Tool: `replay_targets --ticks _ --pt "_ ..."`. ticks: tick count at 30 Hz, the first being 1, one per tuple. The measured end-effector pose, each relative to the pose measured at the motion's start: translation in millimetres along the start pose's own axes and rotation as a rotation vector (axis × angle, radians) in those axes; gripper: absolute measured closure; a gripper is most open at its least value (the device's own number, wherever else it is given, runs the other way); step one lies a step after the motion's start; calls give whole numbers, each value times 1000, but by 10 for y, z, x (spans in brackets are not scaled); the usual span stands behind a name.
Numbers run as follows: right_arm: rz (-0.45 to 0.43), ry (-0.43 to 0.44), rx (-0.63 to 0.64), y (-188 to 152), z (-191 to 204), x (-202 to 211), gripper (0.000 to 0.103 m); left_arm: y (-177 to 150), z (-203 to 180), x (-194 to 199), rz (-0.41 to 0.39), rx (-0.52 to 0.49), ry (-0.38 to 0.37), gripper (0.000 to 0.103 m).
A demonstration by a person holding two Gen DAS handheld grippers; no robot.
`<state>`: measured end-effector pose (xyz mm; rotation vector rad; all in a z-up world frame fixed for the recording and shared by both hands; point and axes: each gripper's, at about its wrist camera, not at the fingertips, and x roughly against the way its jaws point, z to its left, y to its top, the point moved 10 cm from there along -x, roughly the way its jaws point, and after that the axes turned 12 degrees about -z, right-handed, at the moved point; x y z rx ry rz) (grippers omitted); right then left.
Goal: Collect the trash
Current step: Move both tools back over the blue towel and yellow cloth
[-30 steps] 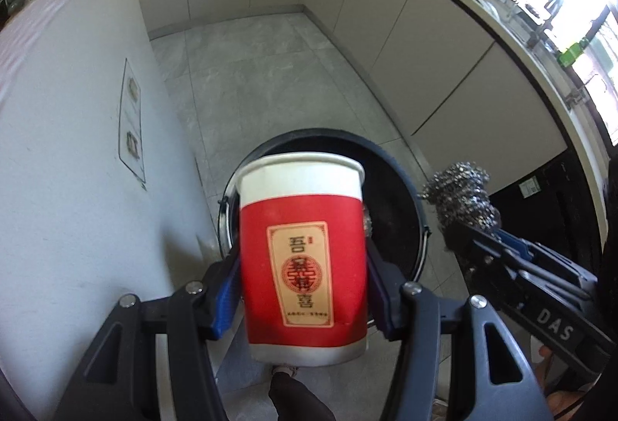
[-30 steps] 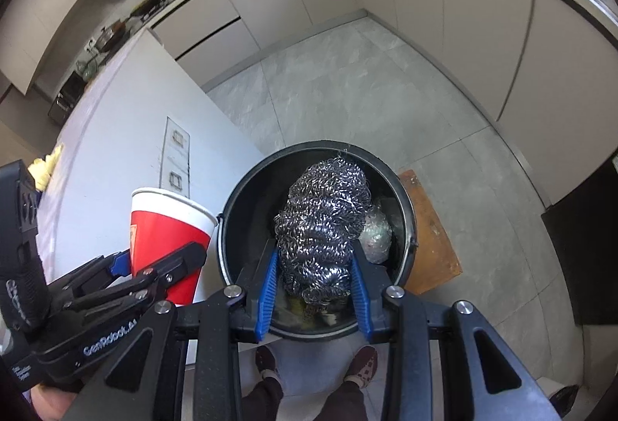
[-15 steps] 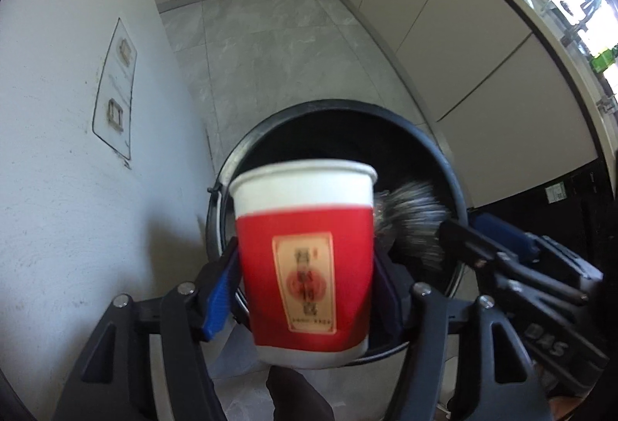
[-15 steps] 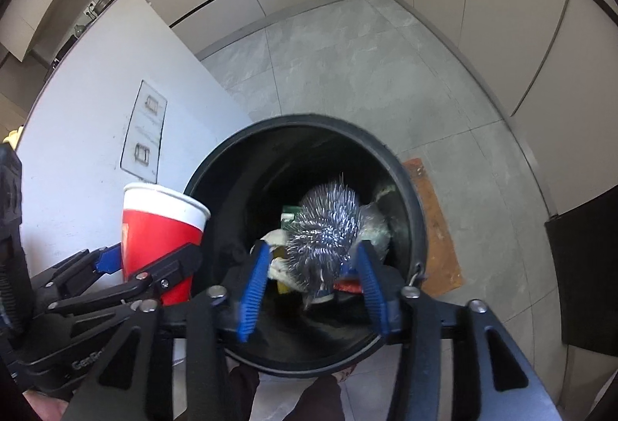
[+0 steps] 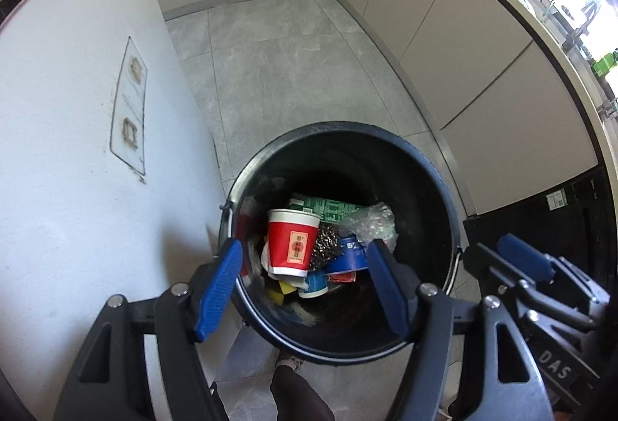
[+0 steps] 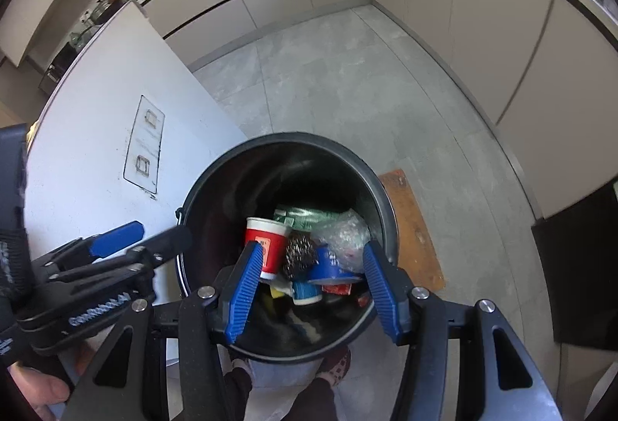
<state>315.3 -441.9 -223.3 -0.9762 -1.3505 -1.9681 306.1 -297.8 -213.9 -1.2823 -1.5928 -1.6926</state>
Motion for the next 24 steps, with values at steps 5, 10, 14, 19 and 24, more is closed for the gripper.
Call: replay_targets --ticks 5,10,14,19,24 --pt "46 -3 -45 -118 -27 147 46 101 -22 184 -16 -13 -29 34" --pt "61 22 -86 -186 25 401 45 149 -86 551 -40 -20 -80 34" --pt "64 61 -97 -204 155 656 42 157 -91 834 -48 -19 -127 34" --pt "34 94 -64 -140 393 963 41 177 47 1243 -77 7 -173 34" --pt "-19 155 5 -1 832 1216 38 238 341 1543 -147 36 -148 34"
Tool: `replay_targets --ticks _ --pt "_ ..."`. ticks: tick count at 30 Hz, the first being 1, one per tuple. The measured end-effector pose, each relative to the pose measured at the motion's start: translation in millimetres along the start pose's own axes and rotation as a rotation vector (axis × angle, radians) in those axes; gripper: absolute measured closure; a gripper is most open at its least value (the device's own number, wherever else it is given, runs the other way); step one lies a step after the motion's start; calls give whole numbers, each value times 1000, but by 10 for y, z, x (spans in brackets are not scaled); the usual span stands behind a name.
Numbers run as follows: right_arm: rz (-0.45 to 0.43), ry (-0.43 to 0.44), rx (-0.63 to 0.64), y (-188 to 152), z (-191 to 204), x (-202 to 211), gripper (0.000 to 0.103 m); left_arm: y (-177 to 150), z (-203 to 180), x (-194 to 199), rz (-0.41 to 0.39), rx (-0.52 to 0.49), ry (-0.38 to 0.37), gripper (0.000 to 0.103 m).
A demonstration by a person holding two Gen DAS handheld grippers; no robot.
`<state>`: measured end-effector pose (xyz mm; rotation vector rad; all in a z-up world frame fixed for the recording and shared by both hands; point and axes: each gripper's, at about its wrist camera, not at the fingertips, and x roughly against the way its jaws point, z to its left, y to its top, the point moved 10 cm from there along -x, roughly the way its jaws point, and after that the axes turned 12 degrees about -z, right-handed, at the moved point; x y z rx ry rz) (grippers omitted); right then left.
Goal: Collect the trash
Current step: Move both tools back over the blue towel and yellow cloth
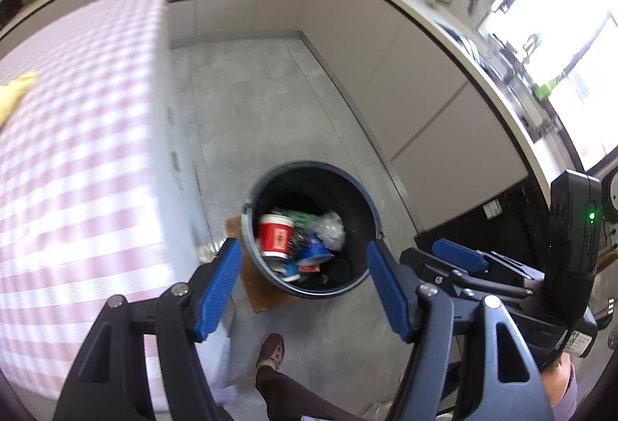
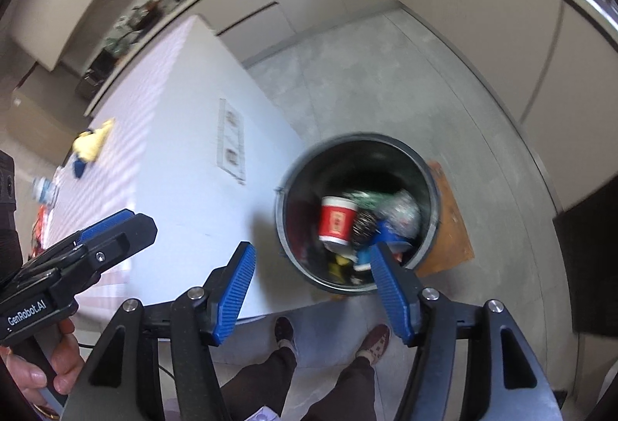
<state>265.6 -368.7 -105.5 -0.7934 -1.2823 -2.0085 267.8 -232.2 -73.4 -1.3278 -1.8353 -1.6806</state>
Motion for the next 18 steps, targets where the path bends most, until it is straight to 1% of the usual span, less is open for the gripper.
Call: replay_targets --ticks 4,12,18 --pt "-22 59 41 85 417 20 38 57 296 159 -26 31 44 34" --pt "-44 148 113 197 1278 -6 38 150 901 501 -84 93 96 34" --pt "-43 202 161 224 1969 -155 37 255 1624 747 -128 145 161 34"
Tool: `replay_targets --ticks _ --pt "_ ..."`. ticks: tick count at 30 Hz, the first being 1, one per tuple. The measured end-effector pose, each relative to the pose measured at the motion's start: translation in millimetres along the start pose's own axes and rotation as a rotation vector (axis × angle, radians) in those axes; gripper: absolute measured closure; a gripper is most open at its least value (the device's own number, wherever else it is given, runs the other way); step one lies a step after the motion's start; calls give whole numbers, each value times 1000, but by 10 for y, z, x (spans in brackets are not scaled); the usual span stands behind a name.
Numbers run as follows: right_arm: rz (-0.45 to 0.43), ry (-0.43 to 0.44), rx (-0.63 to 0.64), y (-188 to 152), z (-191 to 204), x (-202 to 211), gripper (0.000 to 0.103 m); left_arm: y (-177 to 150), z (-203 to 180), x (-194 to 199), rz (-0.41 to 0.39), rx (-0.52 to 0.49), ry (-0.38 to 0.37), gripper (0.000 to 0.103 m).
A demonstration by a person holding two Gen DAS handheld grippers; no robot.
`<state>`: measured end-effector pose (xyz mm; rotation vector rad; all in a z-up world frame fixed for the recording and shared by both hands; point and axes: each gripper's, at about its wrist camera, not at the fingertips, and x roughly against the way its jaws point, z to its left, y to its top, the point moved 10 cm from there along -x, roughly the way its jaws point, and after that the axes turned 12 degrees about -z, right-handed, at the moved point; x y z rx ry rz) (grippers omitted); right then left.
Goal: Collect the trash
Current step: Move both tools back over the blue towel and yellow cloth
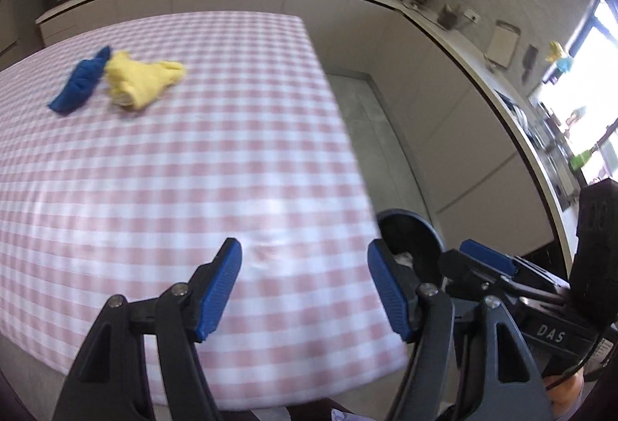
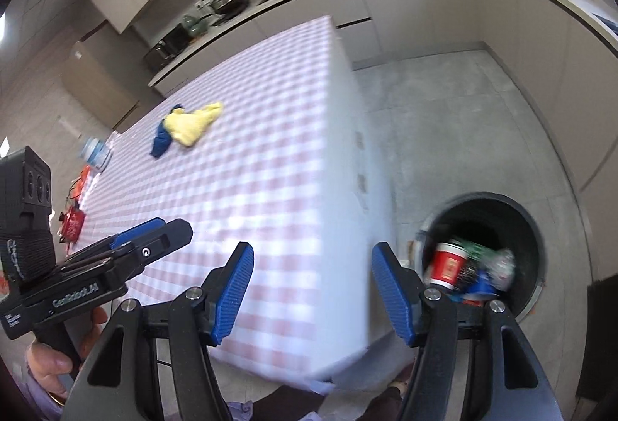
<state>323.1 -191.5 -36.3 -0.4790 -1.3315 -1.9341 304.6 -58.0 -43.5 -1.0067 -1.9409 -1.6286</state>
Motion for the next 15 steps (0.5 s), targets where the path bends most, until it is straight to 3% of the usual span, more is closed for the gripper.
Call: replay_targets --ticks 15 --pt "-10 14 91 201 1290 -944 37 435 1609 58 -77 57 147 34"
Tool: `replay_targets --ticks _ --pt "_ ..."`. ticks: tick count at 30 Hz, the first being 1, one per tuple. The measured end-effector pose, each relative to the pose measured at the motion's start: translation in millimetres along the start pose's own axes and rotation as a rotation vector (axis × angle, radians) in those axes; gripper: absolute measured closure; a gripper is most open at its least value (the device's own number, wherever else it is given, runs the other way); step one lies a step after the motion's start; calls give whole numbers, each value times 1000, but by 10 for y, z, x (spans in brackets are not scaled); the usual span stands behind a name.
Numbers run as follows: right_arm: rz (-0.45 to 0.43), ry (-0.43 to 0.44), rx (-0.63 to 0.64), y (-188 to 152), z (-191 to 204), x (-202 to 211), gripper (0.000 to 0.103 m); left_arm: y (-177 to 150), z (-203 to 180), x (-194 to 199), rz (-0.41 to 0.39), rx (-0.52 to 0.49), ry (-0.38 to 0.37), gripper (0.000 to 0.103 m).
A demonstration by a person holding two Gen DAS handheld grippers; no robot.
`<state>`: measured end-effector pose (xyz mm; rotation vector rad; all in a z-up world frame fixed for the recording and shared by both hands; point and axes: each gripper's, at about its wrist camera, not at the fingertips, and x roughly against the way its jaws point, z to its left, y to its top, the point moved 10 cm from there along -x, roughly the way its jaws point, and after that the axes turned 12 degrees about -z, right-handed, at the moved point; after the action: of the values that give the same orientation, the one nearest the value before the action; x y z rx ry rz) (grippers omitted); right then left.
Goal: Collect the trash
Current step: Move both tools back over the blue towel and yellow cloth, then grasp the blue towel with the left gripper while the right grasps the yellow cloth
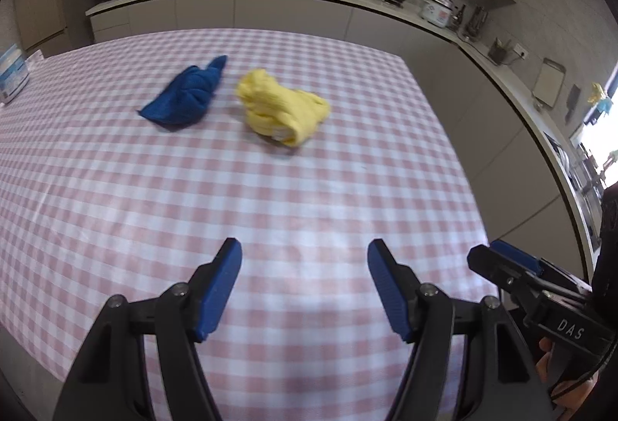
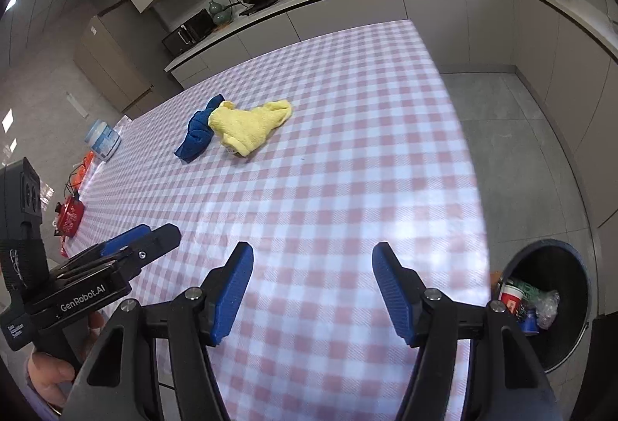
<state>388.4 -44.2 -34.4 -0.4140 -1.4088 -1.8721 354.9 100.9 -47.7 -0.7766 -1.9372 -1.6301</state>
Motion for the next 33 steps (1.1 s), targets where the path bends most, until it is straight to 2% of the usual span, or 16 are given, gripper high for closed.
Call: replay_targets --ticks 6,16,25,33 --pt "-1 -36 33 100 350 -371 36 130 512 -96 -9 12 44 34" --pt "-9 -89 95 266 836 -865 33 344 1078 -324 -6 17 78 34" --pt "3 -108 109 430 1028 -1268 32 592 1312 -626 -8 -15 82 34" --pt "3 -126 104 657 1055 -1637 31 773 1344 -917 -4 -43 67 34"
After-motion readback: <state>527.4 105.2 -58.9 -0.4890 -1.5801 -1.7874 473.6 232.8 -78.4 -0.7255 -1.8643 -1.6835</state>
